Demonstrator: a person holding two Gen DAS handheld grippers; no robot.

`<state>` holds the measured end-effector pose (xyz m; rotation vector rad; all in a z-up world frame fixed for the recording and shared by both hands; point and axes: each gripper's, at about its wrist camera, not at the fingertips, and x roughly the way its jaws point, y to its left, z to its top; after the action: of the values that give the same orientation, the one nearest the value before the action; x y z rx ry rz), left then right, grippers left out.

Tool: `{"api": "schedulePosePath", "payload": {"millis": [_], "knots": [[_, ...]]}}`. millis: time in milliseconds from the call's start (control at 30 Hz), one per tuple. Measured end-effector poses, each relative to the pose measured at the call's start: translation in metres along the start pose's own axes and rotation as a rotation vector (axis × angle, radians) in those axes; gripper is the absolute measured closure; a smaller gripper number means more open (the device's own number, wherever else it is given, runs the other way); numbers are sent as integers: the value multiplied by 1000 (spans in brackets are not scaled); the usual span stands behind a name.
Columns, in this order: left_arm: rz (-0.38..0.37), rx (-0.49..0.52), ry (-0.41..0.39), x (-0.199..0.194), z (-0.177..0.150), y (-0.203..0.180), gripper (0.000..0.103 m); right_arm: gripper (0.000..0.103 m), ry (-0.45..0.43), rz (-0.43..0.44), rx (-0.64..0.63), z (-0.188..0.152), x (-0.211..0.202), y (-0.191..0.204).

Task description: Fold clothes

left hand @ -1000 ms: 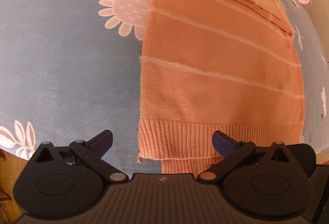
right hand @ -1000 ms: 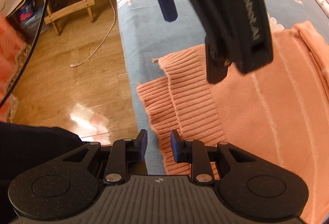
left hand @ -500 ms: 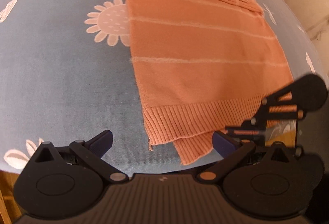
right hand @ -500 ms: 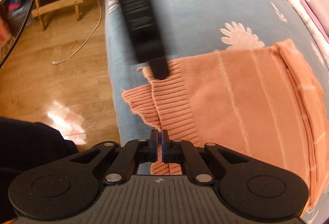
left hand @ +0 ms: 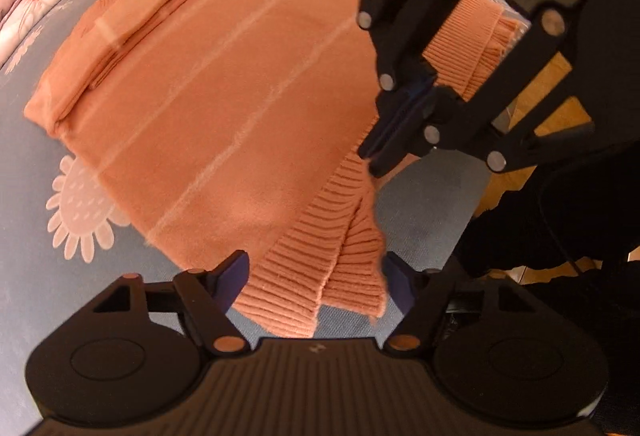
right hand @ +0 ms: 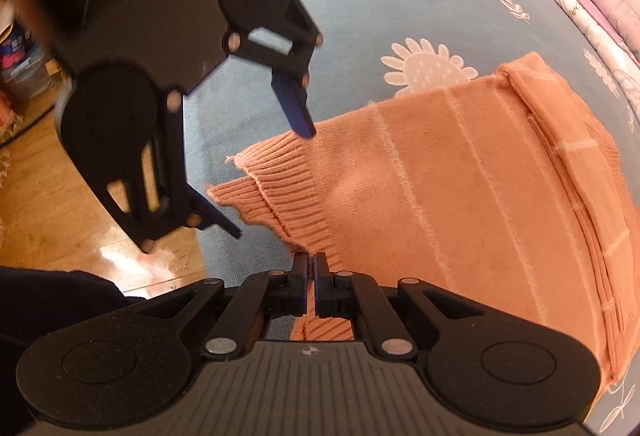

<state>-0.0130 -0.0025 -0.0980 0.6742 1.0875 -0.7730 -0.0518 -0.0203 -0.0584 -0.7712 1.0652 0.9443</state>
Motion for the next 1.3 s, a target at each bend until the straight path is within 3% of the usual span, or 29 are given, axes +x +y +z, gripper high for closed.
{"api": "schedulePosePath", "payload": {"millis": [33, 100, 167, 233, 267, 300, 367, 433, 467, 500, 533, 633, 933, 1300], "knots": [[7, 22, 3, 4, 2, -5, 34, 99, -1, 4, 12, 0, -1, -1], [19, 62, -4, 10, 4, -14, 45, 99, -5, 0, 18, -1, -2, -2], [46, 80, 12, 17, 8, -19, 71, 99, -7, 6, 17, -2, -2, -1], [59, 115, 23, 23, 12, -23, 75, 99, -9, 8, 18, -3, -3, 0], [65, 130, 29, 25, 13, -25, 86, 99, -12, 7, 16, -3, -3, 0], [71, 143, 35, 26, 14, -25, 91, 99, -15, 4, 13, -4, -4, 1], [53, 106, 40, 25, 17, -19, 94, 99, -21, 0, 8, -6, -6, 2], [26, 40, 41, 24, 21, -10, 94, 91, -34, -13, 10, -10, -9, 3], [16, 14, 40, 23, 22, -6, 94, 84, -40, -21, 14, -13, -11, 3], [5, -11, 40, 23, 23, -2, 94, 65, -44, -32, 23, -16, -13, 4], [-2, -30, 39, 22, 23, 0, 94, 56, -46, -41, 33, -21, -16, 4], [-10, -60, 36, 22, 25, 4, 94, 41, -33, -79, 62, -39, -15, 6], [-28, -138, 32, 24, 28, 16, 94, 39, 10, -185, 75, -73, 21, 16], [-29, -167, 27, 24, 29, 24, 94, 39, 87, -376, 43, -117, 22, 11]]}}
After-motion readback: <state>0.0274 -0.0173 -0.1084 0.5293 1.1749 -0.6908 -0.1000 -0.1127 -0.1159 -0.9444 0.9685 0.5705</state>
